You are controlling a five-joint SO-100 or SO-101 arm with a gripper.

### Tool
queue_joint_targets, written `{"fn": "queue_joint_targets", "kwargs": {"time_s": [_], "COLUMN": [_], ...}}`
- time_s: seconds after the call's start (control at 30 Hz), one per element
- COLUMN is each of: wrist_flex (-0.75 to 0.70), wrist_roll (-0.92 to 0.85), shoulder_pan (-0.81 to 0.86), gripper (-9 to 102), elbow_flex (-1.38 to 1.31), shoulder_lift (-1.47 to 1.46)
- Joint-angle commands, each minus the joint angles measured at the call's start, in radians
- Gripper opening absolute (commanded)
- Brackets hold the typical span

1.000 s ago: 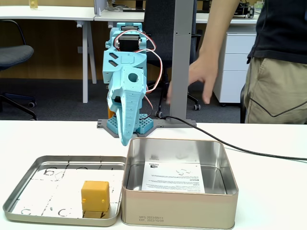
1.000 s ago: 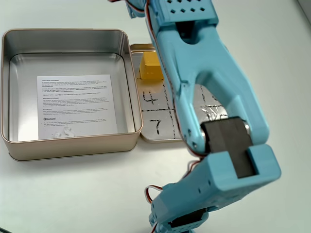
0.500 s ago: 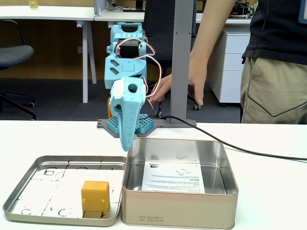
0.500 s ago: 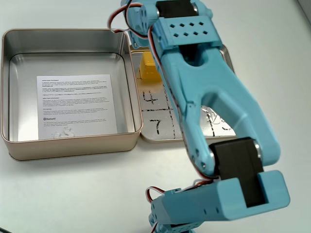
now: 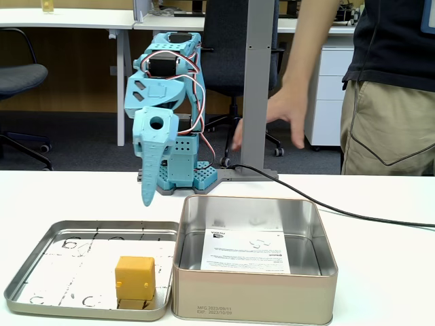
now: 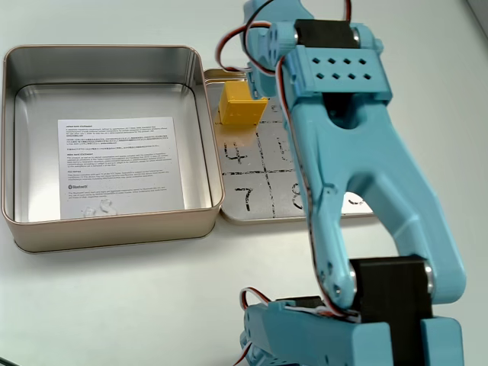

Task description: Grasp a lego block and put it in the bin.

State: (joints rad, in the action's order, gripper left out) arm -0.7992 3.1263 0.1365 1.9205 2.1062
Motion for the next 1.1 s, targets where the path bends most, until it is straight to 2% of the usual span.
{"fn": "queue_joint_targets", "kwargs": {"time_s": [0.0,0.3,0.5,0.73,1.07], "wrist_flex": [-0.015,-0.002,0.003,0.009,-0.141], "wrist_roll": [0.003,-0.002,-0.002,0.006,-0.048], "shoulder_pan": [0.017,0.002,0.009,0.015,0.011], "gripper": [5,15,31,40,44], "elbow_flex": [0.000,-0.026,-0.106,-0.250,-0.448], "shoulder_lift": [0.011,-0.044,-0.117,-0.284,-0.494]}}
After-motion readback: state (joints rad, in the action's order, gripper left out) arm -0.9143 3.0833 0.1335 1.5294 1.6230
